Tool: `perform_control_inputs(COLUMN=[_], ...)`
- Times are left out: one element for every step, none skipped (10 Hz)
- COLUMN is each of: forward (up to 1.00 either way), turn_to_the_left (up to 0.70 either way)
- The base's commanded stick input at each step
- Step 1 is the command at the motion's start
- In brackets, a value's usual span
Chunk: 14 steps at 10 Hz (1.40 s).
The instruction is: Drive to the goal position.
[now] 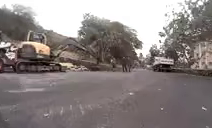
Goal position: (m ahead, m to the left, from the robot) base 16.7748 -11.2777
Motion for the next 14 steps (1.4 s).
perform_control_inputs(forward=[1.00, 1.00, 1.00, 1.00, 1.00, 1.00, 1.00, 1.00, 1.00, 1.00, 1.00, 1.00, 1.00, 1.00], turn_to_the_left=[0.00, 0.00, -0.27, -0.27, -0.27, -0.27, 0.00, 0.00, 0.00, 0.00, 0.00, -0.04, -0.14, -0.25])
